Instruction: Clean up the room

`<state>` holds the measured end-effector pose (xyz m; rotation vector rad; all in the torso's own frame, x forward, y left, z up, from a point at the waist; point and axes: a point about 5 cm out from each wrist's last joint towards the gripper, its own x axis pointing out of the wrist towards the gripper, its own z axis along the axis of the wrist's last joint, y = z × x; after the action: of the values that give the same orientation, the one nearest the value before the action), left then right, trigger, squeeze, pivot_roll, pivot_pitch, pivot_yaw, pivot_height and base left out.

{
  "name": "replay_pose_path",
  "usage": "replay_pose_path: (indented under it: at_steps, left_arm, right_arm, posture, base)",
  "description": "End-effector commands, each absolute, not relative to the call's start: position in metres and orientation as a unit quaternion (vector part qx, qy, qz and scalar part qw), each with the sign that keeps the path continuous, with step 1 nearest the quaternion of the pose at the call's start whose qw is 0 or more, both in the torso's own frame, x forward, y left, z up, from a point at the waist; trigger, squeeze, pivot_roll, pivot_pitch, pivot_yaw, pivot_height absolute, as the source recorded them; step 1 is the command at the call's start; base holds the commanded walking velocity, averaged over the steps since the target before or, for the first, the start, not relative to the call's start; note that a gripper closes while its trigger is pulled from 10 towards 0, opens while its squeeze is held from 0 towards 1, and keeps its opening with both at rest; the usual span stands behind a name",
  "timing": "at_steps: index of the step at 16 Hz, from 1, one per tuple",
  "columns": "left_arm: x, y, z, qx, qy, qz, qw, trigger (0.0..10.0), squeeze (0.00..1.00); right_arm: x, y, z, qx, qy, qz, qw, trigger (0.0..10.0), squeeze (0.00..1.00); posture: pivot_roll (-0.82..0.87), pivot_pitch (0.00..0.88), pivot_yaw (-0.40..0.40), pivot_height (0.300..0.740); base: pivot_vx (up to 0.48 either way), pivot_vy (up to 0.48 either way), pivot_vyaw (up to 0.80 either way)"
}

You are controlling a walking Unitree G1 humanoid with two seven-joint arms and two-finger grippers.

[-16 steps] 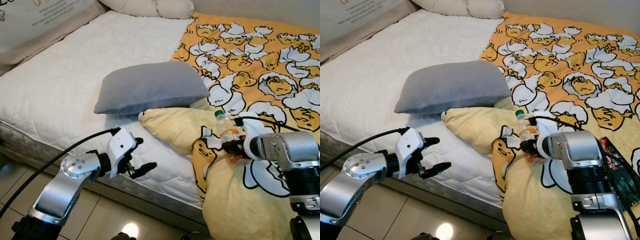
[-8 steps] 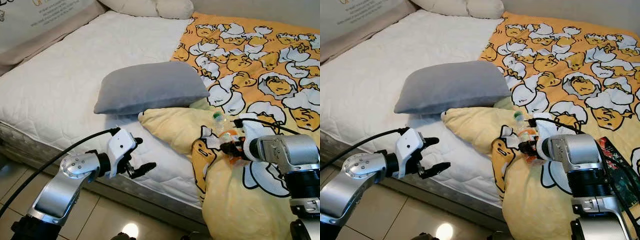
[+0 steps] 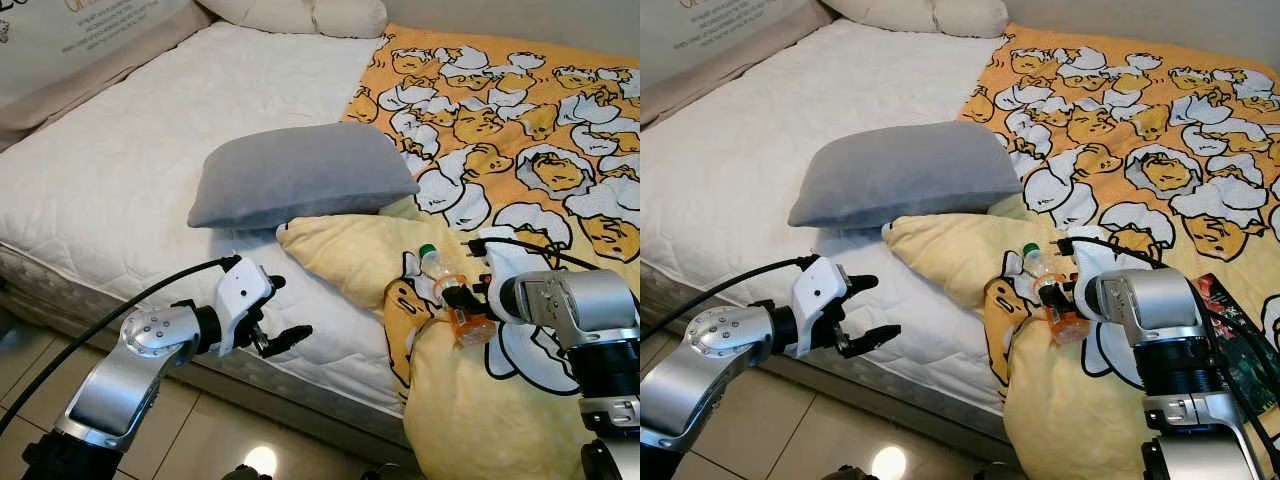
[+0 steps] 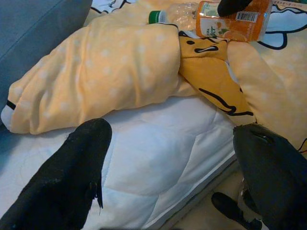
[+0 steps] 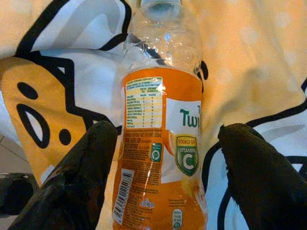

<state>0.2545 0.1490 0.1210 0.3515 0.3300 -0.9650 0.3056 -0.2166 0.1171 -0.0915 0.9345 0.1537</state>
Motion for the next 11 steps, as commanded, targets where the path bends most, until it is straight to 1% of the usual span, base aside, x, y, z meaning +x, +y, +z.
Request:
replay_pose_path:
  at_steps: [1, 2, 3, 4, 5, 6, 7, 8, 9, 11]
  left_arm:
    - [0.252, 0.149, 0.12, 0.175, 0.162, -0.464, 0.853, 10.0, 0.0]
    - [0.253, 0.149, 0.12, 0.175, 0.162, -0.465, 0.853, 10.0, 0.0]
    - [0.253, 0.149, 0.12, 0.175, 0.162, -0.464, 0.853, 10.0, 0.0]
    - [0.253, 0.149, 0.12, 0.176, 0.162, -0.465, 0.853, 10.0, 0.0]
    - [0.253, 0.149, 0.12, 0.176, 0.162, -0.465, 0.852, 10.0, 0.0]
    - [0.253, 0.149, 0.12, 0.176, 0.162, -0.465, 0.852, 10.0, 0.0]
    - [0.254, 0.149, 0.12, 0.177, 0.162, -0.466, 0.852, 10.0, 0.0]
    - [0.254, 0.149, 0.12, 0.178, 0.162, -0.466, 0.852, 10.0, 0.0]
    - [0.254, 0.149, 0.121, 0.177, 0.162, -0.465, 0.852, 10.0, 0.0]
    - [0.253, 0.15, 0.121, 0.177, 0.163, -0.464, 0.852, 10.0, 0.0]
  right_arm:
    - [0.302, -0.22, 0.112, -0.055, 0.462, 0.065, 0.883, 10.0, 0.0]
    - [0.301, -0.22, 0.109, -0.055, 0.469, 0.063, 0.879, 10.0, 0.0]
    - [0.3, -0.219, 0.105, -0.047, 0.473, 0.063, 0.878, 5.8, 0.0]
    - [0.3, -0.218, 0.101, -0.04, 0.478, 0.064, 0.875, 2.8, 0.0]
    - [0.299, -0.217, 0.096, -0.036, 0.484, 0.065, 0.872, 2.4, 0.0]
    - [0.299, -0.216, 0.091, -0.036, 0.487, 0.063, 0.87, 2.4, 0.0]
    - [0.3, -0.216, 0.09, -0.034, 0.488, 0.061, 0.87, 0.6, 0.0]
    - [0.301, -0.216, 0.09, -0.033, 0.487, 0.06, 0.871, 0.4, 0.0]
    - [0.302, -0.216, 0.091, -0.031, 0.484, 0.06, 0.872, 0.0, 0.0]
    - [0.304, -0.217, 0.097, -0.03, 0.476, 0.058, 0.877, 0.0, 0.0]
  posture:
    - [-0.08, 0.067, 0.006, 0.74]
    - [-0.08, 0.067, 0.006, 0.74]
    - [-0.08, 0.068, 0.008, 0.74]
    - [-0.08, 0.069, 0.009, 0.74]
    - [-0.08, 0.069, 0.009, 0.74]
    - [-0.08, 0.071, 0.01, 0.74]
    - [-0.08, 0.072, 0.01, 0.74]
    - [-0.08, 0.072, 0.01, 0.74]
    - [-0.07, 0.071, 0.01, 0.74]
    - [-0.07, 0.071, 0.01, 0.74]
  base:
    - [0.0, 0.0, 0.0]
    - [0.0, 0.0, 0.0]
    - [0.0, 0.0, 0.0]
    - [0.0, 0.0, 0.0]
    - [0.0, 0.0, 0.0]
    - [0.0, 0.0, 0.0]
    - [0.0, 0.0, 0.0]
    - [0.0, 0.0, 0.0]
    - [0.0, 0.0, 0.0]
    - [0.0, 0.0, 0.0]
